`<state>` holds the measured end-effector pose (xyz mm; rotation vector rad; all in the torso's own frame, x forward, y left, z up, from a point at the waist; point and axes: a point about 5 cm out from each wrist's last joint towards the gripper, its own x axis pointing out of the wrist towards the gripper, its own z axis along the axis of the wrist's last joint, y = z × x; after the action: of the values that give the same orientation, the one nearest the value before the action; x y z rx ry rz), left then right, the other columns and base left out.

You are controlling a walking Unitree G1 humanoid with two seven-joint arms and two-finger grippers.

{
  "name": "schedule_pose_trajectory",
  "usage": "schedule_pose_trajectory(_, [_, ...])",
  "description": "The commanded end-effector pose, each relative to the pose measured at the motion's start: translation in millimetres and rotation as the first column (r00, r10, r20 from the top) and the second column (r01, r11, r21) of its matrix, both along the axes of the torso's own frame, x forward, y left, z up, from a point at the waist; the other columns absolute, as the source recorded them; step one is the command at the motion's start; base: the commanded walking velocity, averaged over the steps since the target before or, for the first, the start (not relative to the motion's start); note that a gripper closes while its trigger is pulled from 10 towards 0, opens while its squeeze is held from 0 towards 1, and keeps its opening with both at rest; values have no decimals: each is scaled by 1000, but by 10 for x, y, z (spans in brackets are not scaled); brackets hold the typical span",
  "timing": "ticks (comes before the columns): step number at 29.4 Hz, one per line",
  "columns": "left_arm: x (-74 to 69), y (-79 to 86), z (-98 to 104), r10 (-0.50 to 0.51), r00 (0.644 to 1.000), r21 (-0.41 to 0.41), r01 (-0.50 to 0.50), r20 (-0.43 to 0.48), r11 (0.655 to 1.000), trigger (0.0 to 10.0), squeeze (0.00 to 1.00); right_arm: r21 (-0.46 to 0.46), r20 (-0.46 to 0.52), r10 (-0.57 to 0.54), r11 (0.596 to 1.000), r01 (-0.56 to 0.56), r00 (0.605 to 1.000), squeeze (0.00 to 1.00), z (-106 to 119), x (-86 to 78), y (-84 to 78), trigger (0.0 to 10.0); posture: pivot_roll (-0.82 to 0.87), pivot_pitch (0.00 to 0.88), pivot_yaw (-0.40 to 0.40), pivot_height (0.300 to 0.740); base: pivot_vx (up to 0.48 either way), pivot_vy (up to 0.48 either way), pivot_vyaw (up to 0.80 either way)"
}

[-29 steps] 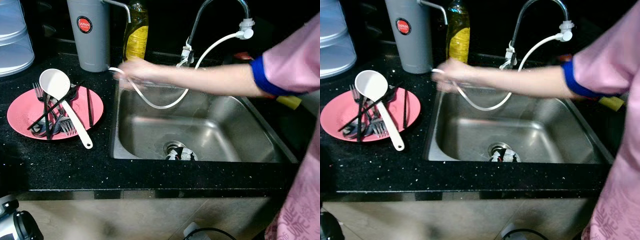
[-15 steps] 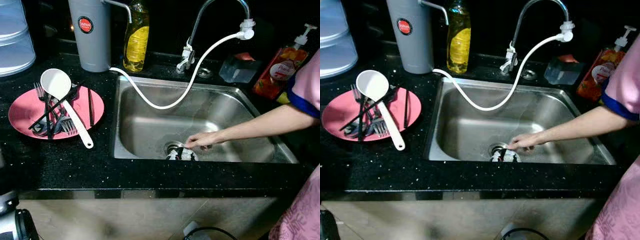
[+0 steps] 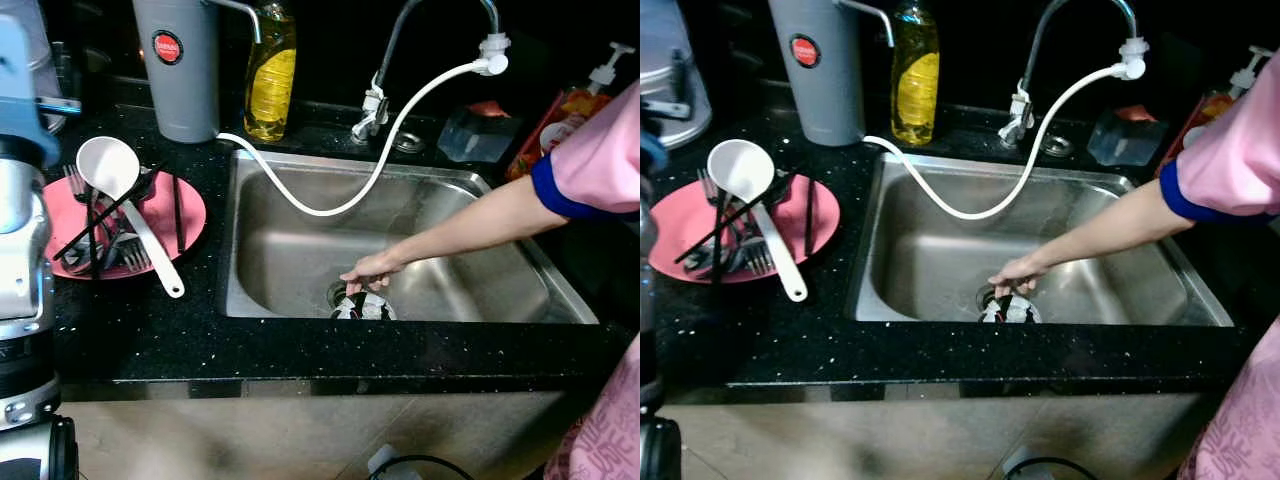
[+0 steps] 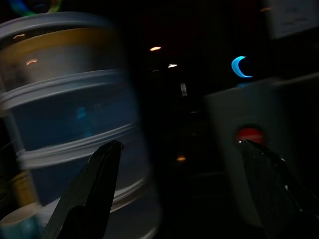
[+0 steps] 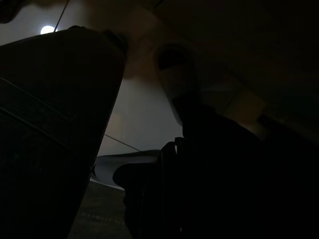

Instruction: Kitchen organization

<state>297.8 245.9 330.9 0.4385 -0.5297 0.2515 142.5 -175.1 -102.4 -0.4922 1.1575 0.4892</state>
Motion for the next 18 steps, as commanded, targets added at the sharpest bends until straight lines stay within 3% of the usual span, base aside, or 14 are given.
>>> schedule_pose_trajectory(1, [-10, -280, 8, -153, 988, 68, 153, -5, 986, 10000, 31, -13, 0, -13, 1000, 13, 1000, 0, 9, 7, -68, 10000, 261, 0, -114, 740, 0, 0, 0])
schedule_pose_trajectory(4, [-14, -369, 2, -200, 980, 73, 200, -11, 977, 10000, 118, -13, -1, -12, 1000, 12, 1000, 0, 7, 2, -67, 10000, 260, 0, -115, 740, 0, 0, 0])
schedule_pose_trajectory(5, [-14, -405, 4, -220, 975, 61, 220, -10, 973, 10000, 737, -11, -1, -10, 1000, 10, 1000, 0, 6, 3, -58, 10000, 259, 0, -113, 740, 0, 0, 0])
schedule_pose_trajectory(6, [-15, -413, 4, -225, 974, 60, 225, -11, 972, 10000, 737, -10, -1, -10, 1000, 10, 1000, 0, 6, 3, -56, 10000, 259, 0, -113, 740, 0, 0, 0])
schedule_pose_trajectory(7, [-17, -433, 1, -241, 970, 60, 242, -13, 968, 10000, 1000, -11, -1, -10, 1000, 10, 1000, 0, 6, 2, -57, 10000, 258, 0, -112, 740, 0, 0, 0])
schedule_pose_trajectory(14, [-19, -482, -24, -268, 963, 83, 270, -30, 959, 10000, 1000, -15, -1, -11, 1000, 11, 1000, 0, 8, 1, -75, 10000, 252, 0, -112, 740, 0, 0, 0])
schedule_pose_trajectory(15, [-20, -485, -26, -268, 963, 84, 270, -32, 959, 10000, 333, -15, -1, -12, 1000, 12, 1000, 0, 9, 3, -79, 10000, 252, 0, -112, 740, 0, 0, 0])
schedule_pose_trajectory(17, [-21, -488, -28, -269, 963, 84, 270, -33, 959, 10000, 333, -16, -1, -12, 1000, 12, 1000, 0, 9, 4, -82, 10000, 252, 0, -112, 740, 0, 0, 0])
schedule_pose_trajectory(18, [-20, -488, -28, -269, 963, 81, 270, -31, 959, 10000, 0, -17, 0, -12, 1000, 12, 1000, 0, 10, 4, -84, 10000, 252, 0, -112, 740, 0, 0, 0])
